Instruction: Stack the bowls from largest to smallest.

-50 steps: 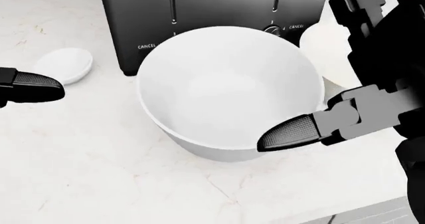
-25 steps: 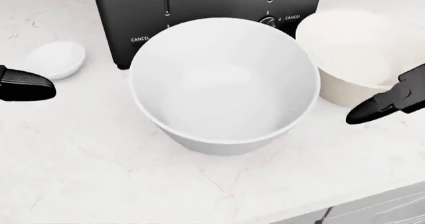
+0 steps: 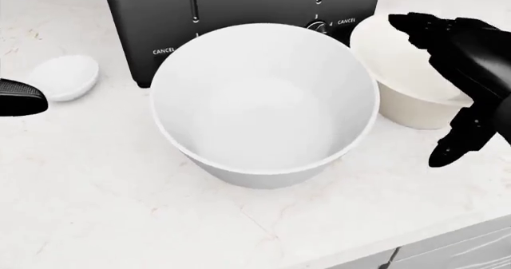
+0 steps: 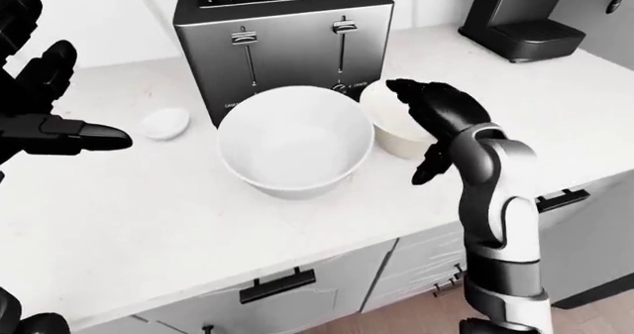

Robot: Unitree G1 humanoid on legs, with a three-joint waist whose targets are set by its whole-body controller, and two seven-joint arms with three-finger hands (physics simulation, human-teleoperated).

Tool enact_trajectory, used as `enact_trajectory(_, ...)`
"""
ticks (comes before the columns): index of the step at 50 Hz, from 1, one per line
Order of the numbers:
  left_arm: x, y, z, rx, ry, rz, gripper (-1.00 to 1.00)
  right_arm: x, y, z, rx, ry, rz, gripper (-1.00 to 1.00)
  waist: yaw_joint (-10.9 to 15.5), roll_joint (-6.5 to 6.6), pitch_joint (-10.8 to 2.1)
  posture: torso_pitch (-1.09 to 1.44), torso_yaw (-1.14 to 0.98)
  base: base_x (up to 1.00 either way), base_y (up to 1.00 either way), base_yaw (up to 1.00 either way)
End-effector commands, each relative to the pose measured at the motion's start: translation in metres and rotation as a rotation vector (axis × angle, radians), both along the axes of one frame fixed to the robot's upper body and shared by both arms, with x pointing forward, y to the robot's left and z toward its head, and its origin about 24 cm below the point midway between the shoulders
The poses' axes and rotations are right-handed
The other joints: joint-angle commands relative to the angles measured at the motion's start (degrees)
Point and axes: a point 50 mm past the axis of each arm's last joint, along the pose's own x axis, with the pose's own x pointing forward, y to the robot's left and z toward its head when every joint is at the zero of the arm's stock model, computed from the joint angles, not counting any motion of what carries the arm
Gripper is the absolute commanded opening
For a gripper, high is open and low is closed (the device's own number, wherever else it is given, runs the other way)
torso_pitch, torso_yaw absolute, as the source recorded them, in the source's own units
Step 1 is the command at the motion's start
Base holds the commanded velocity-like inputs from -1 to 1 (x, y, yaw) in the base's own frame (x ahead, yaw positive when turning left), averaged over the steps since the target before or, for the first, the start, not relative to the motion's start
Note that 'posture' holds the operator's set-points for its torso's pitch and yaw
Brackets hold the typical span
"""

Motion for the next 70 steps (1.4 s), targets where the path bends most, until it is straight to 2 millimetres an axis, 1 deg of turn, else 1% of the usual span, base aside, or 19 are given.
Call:
enact_trajectory(1, -0.007, 0.001, 0.014, 0.016, -0.085, 0.013, 1.0, 0.001, -0.001, 0.013, -0.041, -0.068, -0.01, 0.63, 0.0, 0.05, -1.24, 0.0, 0.0, 0.0, 0.0, 0.0)
enact_trajectory(4, -0.007, 0.002, 0.013, 0.016, -0.084, 0.014, 1.0, 0.006, -0.002, 0.009, -0.065, -0.045, -0.018, 0.51, 0.0, -0.01, -1.27, 0.0, 0.0, 0.0, 0.0, 0.0)
enact_trajectory(10, -0.009, 0.001, 0.016, 0.018, -0.087, 0.013, 1.0, 0.004, -0.005, -0.009, -0.125, 0.07, -0.034, 0.33, 0.1, -0.29, -1.24, 0.0, 0.0, 0.0, 0.0, 0.0)
enact_trajectory(11, -0.009, 0.001, 0.016, 0.018, -0.087, 0.012, 1.0, 0.005, -0.004, -0.01, -0.129, 0.078, -0.032, 0.25, 0.1, -0.34, -1.24, 0.0, 0.0, 0.0, 0.0, 0.0)
enact_trajectory(12, -0.009, 0.0, 0.016, 0.019, -0.086, 0.012, 1.0, 0.005, -0.005, -0.011, -0.135, 0.087, -0.034, 0.08, 0.1, -0.39, -1.21, 0.0, 0.0, 0.0, 0.0, 0.0)
enact_trajectory(16, -0.007, 0.001, 0.014, 0.021, -0.084, 0.012, 1.0, 0.005, -0.007, -0.016, -0.152, 0.12, -0.04, -0.29, 0.2, -0.59, -1.32, 0.0, 0.0, 0.0, 0.0, 0.0)
enact_trajectory(21, -0.006, 0.0, 0.012, 0.022, -0.082, 0.011, 1.0, 0.003, -0.014, -0.016, -0.159, 0.149, -0.059, -0.65, 0.6, -0.72, -1.39, 0.0, 0.0, 0.0, 0.0, 0.0)
enact_trajectory(24, -0.007, 0.0, 0.013, 0.022, -0.084, 0.011, 1.0, 0.001, -0.018, -0.016, -0.164, 0.157, -0.076, -0.97, 0.7, -0.86, -1.51, 0.0, 0.0, 0.0, 0.0, 0.0)
enact_trajectory(25, -0.007, 0.0, 0.013, 0.022, -0.084, 0.01, 1.0, 0.0, -0.019, -0.016, -0.164, 0.157, -0.079, -1.0, 0.8, -0.9, -1.54, 0.0, 0.0, 0.0, 0.0, 0.0)
enact_trajectory(31, -0.009, 0.0, 0.012, 0.022, -0.085, 0.011, 1.0, -0.009, -0.031, 0.001, -0.148, 0.131, -0.119, -1.0, 1.0, -1.0, -1.73, 0.0, 0.0, 0.0, 0.0, 0.0)
enact_trajectory(34, -0.009, -0.001, 0.013, 0.022, -0.085, 0.009, 1.0, -0.017, -0.035, 0.022, -0.145, 0.093, -0.131, -1.0, 1.0, -0.93, -1.72, 0.0, 0.0, 0.0, 0.0, 0.0)
enact_trajectory(38, -0.01, 0.0, 0.015, 0.021, -0.089, 0.008, 1.0, -0.025, -0.04, 0.042, -0.142, 0.067, -0.152, -1.0, 0.9, -0.77, -1.61, 0.0, 0.0, 0.0, 0.0, 0.0)
enact_trajectory(42, -0.011, 0.0, 0.016, 0.02, -0.092, 0.007, 1.0, -0.031, -0.041, 0.055, -0.141, 0.047, -0.154, -1.0, 0.7, -0.6, -1.27, 0.0, 0.0, 0.0, 0.0, 0.0)
enact_trajectory(48, -0.009, -0.001, 0.018, 0.024, -0.092, 0.006, 1.0, -0.044, -0.035, 0.086, -0.133, -0.007, -0.142, -1.0, 0.5, -0.11, -0.8, 0.0, 0.0, 0.0, 0.0, 0.0)
enact_trajectory(52, -0.01, -0.001, 0.017, 0.026, -0.089, 0.008, 1.0, -0.06, -0.027, 0.112, -0.124, -0.068, -0.114, -1.0, 0.2, 0.1, -0.45, 0.0, 0.0, 0.0, 0.0, 0.0)
enact_trajectory(58, -0.013, -0.001, 0.019, 0.026, -0.094, 0.008, 1.0, -0.075, -0.012, 0.138, -0.125, -0.136, -0.067, -1.0, -0.3, 0.23, -0.09, 0.0, 0.0, 0.0, 0.0, 0.0)
enact_trajectory(62, -0.017, 0.001, 0.021, 0.025, -0.098, 0.011, 1.0, -0.084, 0.004, 0.156, -0.125, -0.193, -0.019, -1.0, -0.5, 0.36, 0.2, 0.0, 0.0, 0.0, 0.0, 0.0)
enact_trajectory(65, -0.018, 0.002, 0.02, 0.024, -0.097, 0.014, 1.0, -0.094, 0.024, 0.171, -0.115, -0.246, 0.05, -1.0, -0.6, 0.58, 0.42, 0.0, 0.0, 0.0, 0.0, 0.0)
enact_trajectory(70, -0.023, 0.004, 0.022, 0.025, -0.1, 0.018, 1.0, -0.1, 0.048, 0.182, -0.103, -0.301, 0.122, -0.99, -0.8, 1.13, 0.86, 0.0, 0.0, 0.0, 0.0, 0.0)
